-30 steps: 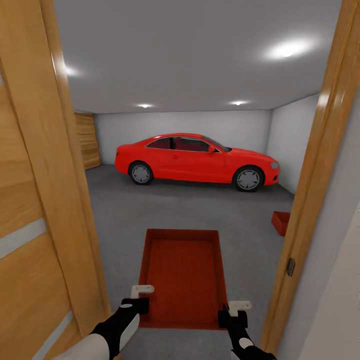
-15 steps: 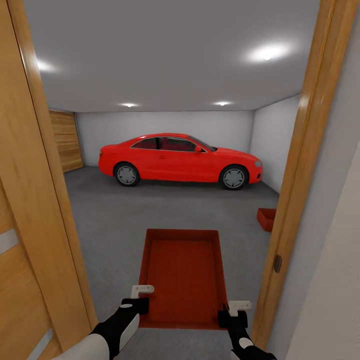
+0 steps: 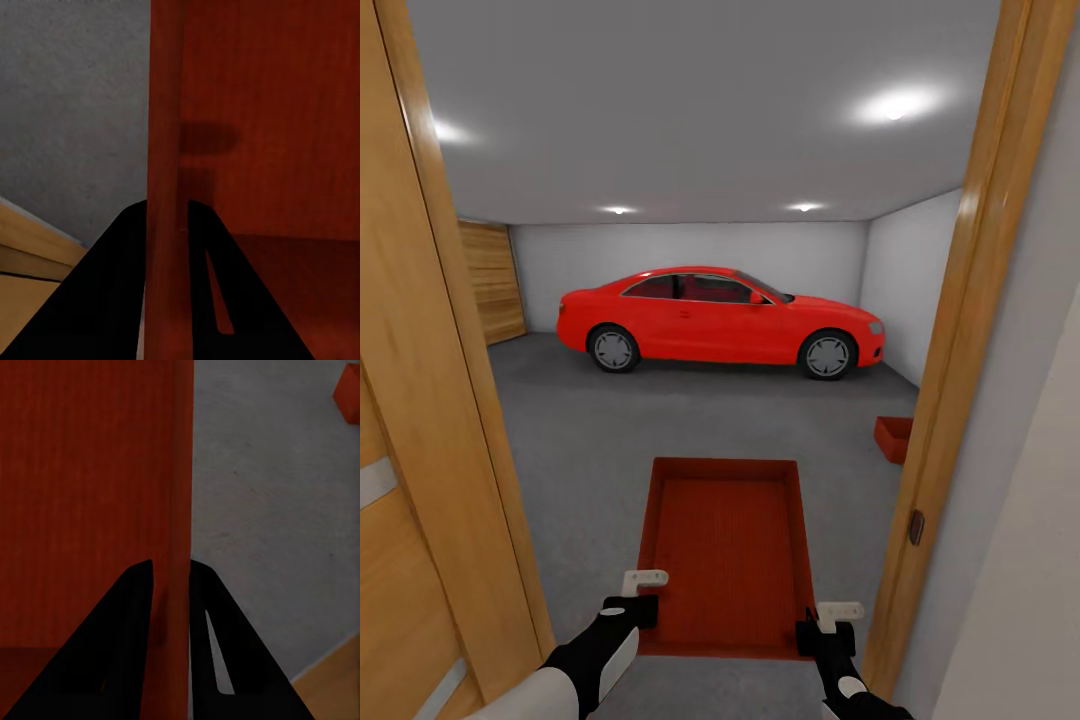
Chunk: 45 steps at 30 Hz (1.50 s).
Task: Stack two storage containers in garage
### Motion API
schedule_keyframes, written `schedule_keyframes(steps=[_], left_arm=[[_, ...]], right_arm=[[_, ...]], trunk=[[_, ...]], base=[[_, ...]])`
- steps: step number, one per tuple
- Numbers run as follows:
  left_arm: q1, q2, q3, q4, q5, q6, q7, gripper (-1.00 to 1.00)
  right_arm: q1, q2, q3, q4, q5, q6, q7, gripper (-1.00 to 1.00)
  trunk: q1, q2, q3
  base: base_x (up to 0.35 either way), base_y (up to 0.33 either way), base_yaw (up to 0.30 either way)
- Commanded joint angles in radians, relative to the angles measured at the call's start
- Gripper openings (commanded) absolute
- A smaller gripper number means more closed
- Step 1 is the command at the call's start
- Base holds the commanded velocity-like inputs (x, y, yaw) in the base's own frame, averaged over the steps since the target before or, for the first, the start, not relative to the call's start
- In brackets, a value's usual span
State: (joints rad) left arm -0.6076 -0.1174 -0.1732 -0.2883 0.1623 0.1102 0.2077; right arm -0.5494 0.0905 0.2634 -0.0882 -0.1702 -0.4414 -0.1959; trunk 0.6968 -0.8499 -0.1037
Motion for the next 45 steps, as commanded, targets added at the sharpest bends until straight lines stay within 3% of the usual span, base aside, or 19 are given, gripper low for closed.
schedule_keyframes(steps=[1, 11, 45], left_arm=[[0.000, 0.001, 0.000, 0.000, 0.002, 0.006, 0.012, -1.00], [0.000, 0.001, 0.000, 0.000, 0.002, 0.006, 0.012, -1.00], [0.000, 0.000, 0.000, 0.000, 0.002, 0.006, 0.012, -1.00]], right_arm=[[-0.001, 0.001, -0.009, -0.007, 0.008, -0.045, 0.004, -1.00], [-0.001, 0.002, -0.009, -0.007, 0.008, -0.045, 0.003, -1.00], [-0.001, 0.001, -0.009, -0.006, 0.007, -0.045, 0.003, -1.00]], trunk=[[0.000, -0.001, -0.002], [0.000, -0.001, -0.002], [0.000, -0.001, -0.002]], base=[[0.086, 0.076, 0.000], [0.159, 0.155, 0.000], [0.018, 0.013, 0.000]])
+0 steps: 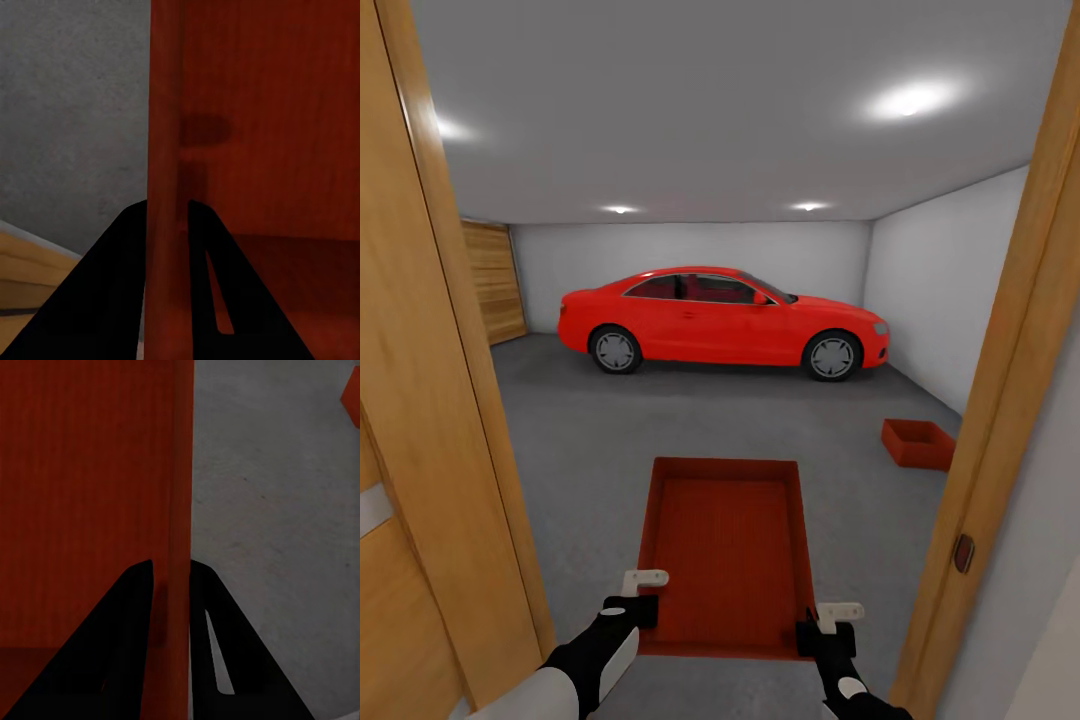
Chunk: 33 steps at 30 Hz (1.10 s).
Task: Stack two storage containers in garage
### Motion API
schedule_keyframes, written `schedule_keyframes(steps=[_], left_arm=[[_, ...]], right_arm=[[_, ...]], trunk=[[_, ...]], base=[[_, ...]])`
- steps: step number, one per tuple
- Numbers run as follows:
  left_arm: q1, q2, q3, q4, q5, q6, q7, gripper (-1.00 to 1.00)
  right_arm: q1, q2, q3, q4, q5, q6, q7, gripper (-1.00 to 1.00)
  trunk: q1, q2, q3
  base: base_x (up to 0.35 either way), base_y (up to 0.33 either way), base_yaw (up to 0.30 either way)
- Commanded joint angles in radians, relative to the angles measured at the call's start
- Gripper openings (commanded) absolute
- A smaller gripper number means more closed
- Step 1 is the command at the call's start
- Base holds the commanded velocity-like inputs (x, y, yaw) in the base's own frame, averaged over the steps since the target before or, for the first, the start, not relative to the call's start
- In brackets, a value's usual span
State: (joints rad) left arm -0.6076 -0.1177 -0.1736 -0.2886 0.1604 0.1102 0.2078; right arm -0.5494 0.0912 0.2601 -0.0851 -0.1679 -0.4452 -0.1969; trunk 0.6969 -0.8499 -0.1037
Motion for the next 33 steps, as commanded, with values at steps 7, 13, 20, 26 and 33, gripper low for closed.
schedule_keyframes(steps=[7, 13, 20, 26, 33], left_arm=[[0.000, 0.002, 0.000, 0.000, 0.004, 0.006, 0.012, -1.00], [0.000, 0.003, 0.000, 0.000, 0.004, 0.006, 0.012, -1.00], [0.000, 0.003, 0.000, 0.000, 0.004, 0.006, 0.012, -1.00], [0.000, 0.003, 0.000, 0.000, 0.004, 0.006, 0.012, -1.00], [0.000, 0.003, 0.000, 0.000, 0.004, 0.006, 0.012, -1.00]], right_arm=[[-0.001, 0.001, -0.006, -0.009, 0.005, -0.041, 0.004, -1.00], [-0.001, -0.001, -0.006, -0.010, 0.005, -0.041, 0.004, -1.00], [-0.001, 0.000, -0.006, -0.010, 0.005, -0.041, 0.004, -1.00], [-0.001, 0.001, -0.007, -0.010, 0.005, -0.040, 0.004, -1.00], [-0.001, 0.001, -0.006, -0.010, 0.005, -0.041, 0.004, -1.00]], trunk=[[0.000, -0.001, -0.002], [0.000, -0.001, -0.002], [0.000, -0.001, -0.002], [0.000, -0.001, -0.002], [0.000, -0.001, -0.002]], base=[[0.036, 0.000, 0.000], [0.263, 0.000, 0.000], [0.315, 0.000, 0.000], [0.321, 0.000, 0.000], [0.321, 0.000, 0.000]])
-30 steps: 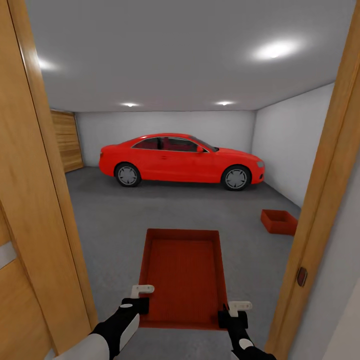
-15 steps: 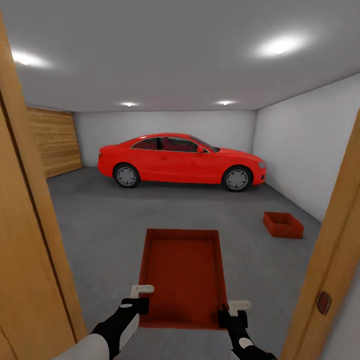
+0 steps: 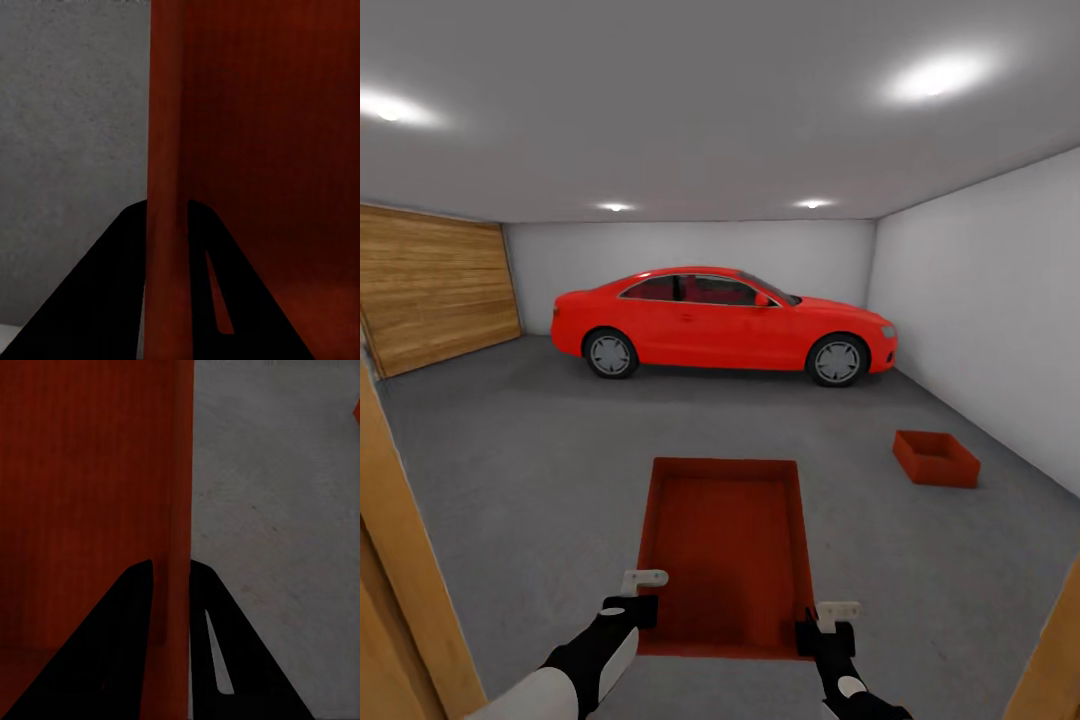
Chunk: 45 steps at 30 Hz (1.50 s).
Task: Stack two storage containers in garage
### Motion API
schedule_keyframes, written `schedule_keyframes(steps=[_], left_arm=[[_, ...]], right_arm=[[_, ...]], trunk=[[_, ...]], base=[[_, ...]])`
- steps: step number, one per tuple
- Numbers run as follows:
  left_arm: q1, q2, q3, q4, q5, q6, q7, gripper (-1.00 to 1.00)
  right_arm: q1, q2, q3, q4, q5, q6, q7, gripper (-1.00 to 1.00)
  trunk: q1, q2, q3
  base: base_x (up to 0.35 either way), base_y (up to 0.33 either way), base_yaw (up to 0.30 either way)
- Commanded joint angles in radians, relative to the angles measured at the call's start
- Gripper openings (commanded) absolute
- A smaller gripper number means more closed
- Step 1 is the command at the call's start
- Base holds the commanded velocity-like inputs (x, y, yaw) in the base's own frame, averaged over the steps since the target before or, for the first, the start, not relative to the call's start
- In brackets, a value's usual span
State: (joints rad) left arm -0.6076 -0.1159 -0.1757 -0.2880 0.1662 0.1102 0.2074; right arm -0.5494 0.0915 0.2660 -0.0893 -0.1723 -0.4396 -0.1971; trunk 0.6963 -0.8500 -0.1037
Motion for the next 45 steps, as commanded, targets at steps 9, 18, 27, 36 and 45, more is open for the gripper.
schedule_keyframes(steps=[9, 18, 27, 36, 45], left_arm=[[0.000, 0.001, 0.002, 0.000, -0.002, 0.006, 0.012, -1.00], [0.000, 0.002, 0.002, 0.001, -0.002, 0.007, 0.012, -1.00], [0.000, 0.001, 0.003, 0.001, -0.002, 0.007, 0.012, -1.00], [0.000, 0.001, 0.003, 0.001, -0.002, 0.007, 0.012, -1.00], [0.000, 0.001, 0.004, 0.001, -0.002, 0.008, 0.012, -1.00]], right_arm=[[-0.001, -0.001, -0.012, -0.006, 0.010, -0.047, 0.004, -1.00], [-0.001, -0.001, -0.012, -0.005, 0.010, -0.047, 0.004, -1.00], [-0.001, 0.000, -0.012, -0.006, 0.010, -0.046, 0.004, -1.00], [-0.001, 0.000, -0.012, -0.006, 0.010, -0.047, 0.004, -1.00], [-0.001, 0.000, -0.012, -0.005, 0.010, -0.047, 0.004, -1.00]], trunk=[[0.001, -0.001, -0.002], [0.001, -0.001, -0.002], [0.001, -0.001, -0.002], [0.001, -0.001, -0.002], [0.001, -0.001, -0.002]], base=[[0.321, 0.000, 0.000], [0.321, 0.000, 0.000], [0.321, 0.000, 0.000], [0.321, 0.000, 0.000], [0.321, 0.000, 0.000]])
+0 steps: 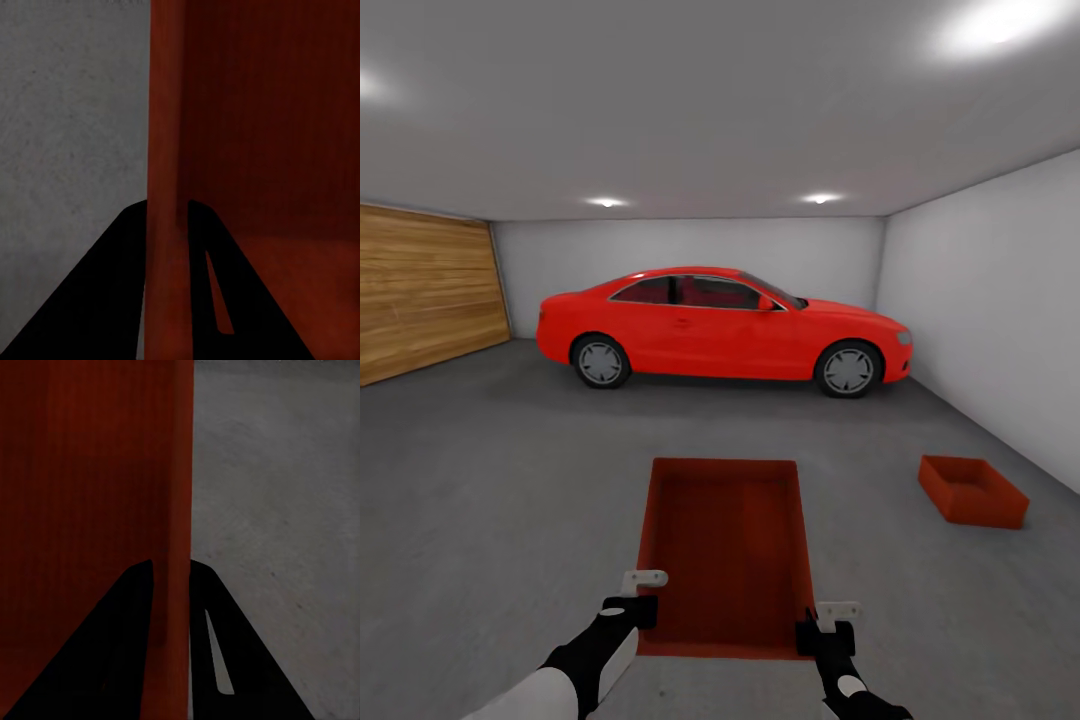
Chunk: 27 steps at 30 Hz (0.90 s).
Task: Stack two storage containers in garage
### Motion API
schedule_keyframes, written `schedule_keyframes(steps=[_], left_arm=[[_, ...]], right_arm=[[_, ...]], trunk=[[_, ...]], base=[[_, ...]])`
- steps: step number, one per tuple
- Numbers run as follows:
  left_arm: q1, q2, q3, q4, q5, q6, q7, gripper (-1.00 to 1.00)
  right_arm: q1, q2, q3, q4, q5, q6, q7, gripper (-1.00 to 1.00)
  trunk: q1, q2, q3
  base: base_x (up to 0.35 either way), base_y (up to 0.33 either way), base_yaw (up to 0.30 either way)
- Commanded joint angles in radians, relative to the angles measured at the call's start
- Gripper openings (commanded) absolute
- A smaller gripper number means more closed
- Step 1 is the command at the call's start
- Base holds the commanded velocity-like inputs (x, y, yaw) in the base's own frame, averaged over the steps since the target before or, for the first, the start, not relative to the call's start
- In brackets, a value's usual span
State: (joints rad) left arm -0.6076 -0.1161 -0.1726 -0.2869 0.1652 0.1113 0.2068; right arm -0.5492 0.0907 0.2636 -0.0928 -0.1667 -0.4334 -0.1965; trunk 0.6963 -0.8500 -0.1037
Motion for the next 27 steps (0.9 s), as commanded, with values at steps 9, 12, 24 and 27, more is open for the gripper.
schedule_keyframes(steps=[9, 12, 24, 27], left_arm=[[0.000, 0.001, 0.000, 0.000, -0.001, 0.006, 0.013, -1.00], [0.000, 0.001, 0.000, 0.000, -0.001, 0.006, 0.013, -1.00], [0.000, 0.001, 0.001, 0.000, -0.001, 0.007, 0.013, -1.00], [0.000, 0.001, 0.001, 0.000, -0.001, 0.007, 0.013, -1.00]], right_arm=[[-0.002, 0.001, -0.009, -0.002, 0.004, -0.051, 0.003, -1.00], [-0.002, 0.001, -0.009, -0.002, 0.004, -0.051, 0.003, -1.00], [-0.002, 0.001, -0.010, -0.002, 0.004, -0.052, 0.003, -1.00], [-0.002, 0.001, -0.010, -0.002, 0.004, -0.052, 0.003, -1.00]], trunk=[[0.001, -0.001, -0.002], [0.001, -0.001, -0.002], [0.001, -0.001, -0.002], [0.001, -0.001, -0.002]], base=[[0.321, 0.000, 0.000], [0.321, 0.000, 0.000], [0.321, 0.000, 0.000], [0.321, 0.000, 0.000]])
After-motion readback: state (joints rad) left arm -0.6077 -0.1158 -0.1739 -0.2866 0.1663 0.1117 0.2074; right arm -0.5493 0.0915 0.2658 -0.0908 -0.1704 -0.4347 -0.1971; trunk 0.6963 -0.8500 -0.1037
